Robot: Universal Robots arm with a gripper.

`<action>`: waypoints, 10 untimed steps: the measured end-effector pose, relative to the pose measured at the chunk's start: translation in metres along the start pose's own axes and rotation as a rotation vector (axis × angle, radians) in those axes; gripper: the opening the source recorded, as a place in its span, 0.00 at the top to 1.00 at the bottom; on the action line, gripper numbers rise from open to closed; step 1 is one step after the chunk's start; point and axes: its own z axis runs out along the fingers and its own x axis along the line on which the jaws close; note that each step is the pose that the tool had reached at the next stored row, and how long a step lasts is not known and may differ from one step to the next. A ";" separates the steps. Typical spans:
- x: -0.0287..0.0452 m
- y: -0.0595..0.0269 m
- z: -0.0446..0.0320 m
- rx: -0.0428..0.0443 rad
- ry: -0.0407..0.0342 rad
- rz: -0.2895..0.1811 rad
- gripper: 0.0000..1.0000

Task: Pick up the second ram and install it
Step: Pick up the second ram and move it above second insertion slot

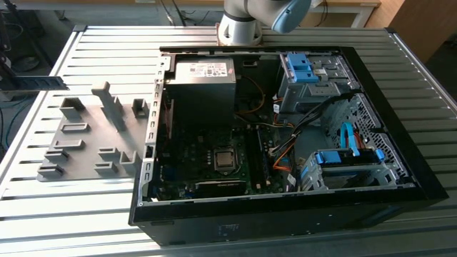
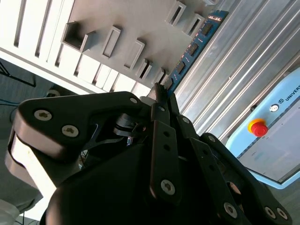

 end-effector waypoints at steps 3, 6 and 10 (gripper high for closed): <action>0.0000 0.0000 -0.0001 0.0000 0.0000 0.000 0.86; 0.0000 -0.0011 -0.0002 -0.0001 0.0001 0.000 0.86; -0.0001 -0.0033 -0.0001 0.0000 0.0000 0.000 0.86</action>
